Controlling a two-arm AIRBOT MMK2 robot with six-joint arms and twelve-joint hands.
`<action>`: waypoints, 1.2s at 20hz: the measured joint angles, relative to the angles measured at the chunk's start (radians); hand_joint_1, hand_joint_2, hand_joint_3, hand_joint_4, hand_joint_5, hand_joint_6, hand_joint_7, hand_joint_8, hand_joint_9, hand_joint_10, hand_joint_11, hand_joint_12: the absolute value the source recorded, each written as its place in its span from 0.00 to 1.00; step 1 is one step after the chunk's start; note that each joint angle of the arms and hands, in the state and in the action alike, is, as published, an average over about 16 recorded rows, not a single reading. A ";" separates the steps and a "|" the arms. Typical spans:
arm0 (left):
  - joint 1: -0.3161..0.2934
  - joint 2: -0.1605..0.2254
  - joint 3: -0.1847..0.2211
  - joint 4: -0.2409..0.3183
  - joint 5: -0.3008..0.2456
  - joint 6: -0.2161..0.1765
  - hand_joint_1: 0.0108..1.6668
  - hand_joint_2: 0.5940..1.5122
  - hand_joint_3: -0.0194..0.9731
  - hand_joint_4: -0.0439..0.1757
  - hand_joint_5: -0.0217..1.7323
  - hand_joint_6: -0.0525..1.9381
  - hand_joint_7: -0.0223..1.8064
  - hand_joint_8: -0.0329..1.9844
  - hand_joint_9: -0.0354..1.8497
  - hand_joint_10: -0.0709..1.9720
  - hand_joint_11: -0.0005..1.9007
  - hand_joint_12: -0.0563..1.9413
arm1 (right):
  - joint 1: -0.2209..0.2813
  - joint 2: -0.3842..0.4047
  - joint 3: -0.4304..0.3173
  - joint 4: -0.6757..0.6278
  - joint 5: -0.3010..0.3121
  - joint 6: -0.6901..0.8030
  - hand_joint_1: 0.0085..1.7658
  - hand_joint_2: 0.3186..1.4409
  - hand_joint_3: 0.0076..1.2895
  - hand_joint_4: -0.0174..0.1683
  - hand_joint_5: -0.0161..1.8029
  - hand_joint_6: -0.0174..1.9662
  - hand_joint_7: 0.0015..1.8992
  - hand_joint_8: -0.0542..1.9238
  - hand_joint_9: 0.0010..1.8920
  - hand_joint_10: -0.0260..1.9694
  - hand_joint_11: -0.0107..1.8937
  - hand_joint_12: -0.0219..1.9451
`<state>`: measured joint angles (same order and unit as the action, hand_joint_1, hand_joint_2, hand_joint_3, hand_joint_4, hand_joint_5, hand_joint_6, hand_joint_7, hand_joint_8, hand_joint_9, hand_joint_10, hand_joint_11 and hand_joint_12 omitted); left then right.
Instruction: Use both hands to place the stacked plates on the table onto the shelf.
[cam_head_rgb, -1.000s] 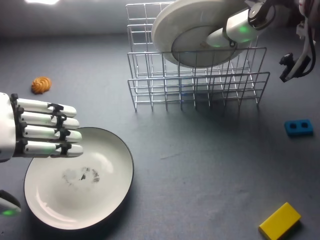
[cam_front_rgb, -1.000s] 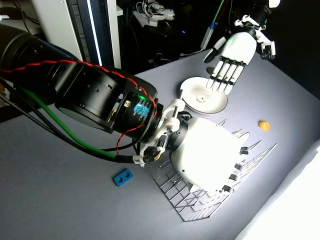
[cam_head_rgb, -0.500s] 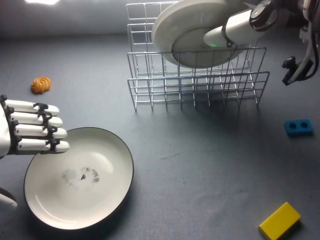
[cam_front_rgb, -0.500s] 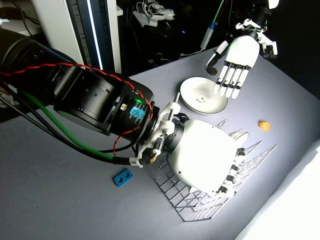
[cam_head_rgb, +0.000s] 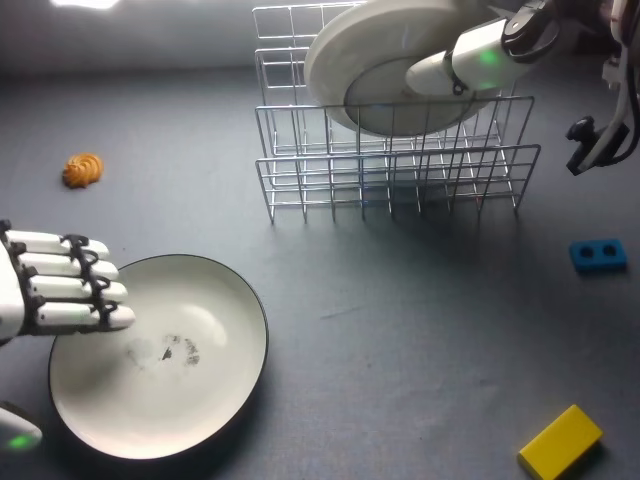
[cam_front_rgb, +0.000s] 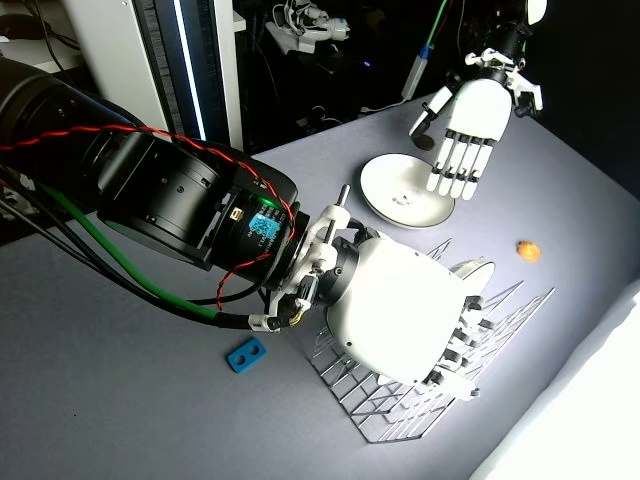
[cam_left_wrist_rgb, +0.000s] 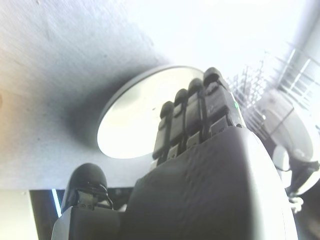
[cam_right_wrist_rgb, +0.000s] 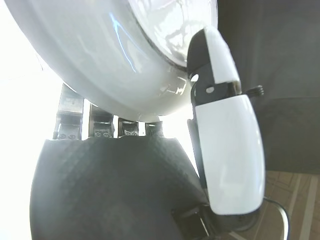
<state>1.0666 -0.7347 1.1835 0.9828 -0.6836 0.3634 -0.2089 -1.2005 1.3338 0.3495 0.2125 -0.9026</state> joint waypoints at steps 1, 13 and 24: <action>0.007 -0.002 -0.004 -0.013 0.004 0.000 0.01 0.63 0.02 0.21 0.05 0.03 0.05 0.02 0.04 0.04 0.01 0.03 | 0.001 0.001 0.000 -0.002 -0.002 -0.001 0.55 0.69 0.01 0.06 0.31 0.26 0.31 0.37 0.24 0.60 0.08 0.87; 0.089 -0.026 -0.028 -0.205 0.042 -0.008 0.01 0.63 0.02 0.20 0.05 0.03 0.06 0.02 0.03 0.04 0.01 0.02 | 0.025 0.015 -0.013 -0.051 -0.023 -0.012 0.57 0.63 0.01 0.08 0.14 0.72 0.07 0.91 0.05 0.96 0.06 0.98; 0.168 -0.024 -0.063 -0.386 0.066 -0.017 0.01 0.63 0.02 0.18 0.04 0.02 0.05 0.01 0.02 0.02 0.01 0.03 | 0.117 0.057 -0.141 -0.245 0.018 -0.122 0.57 0.62 0.01 0.08 0.13 0.63 0.09 0.78 0.06 0.85 0.03 0.94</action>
<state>1.2349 -0.7589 1.1207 0.5968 -0.6173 0.3467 -0.0924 -1.1438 1.1926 0.1045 0.2301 -1.0242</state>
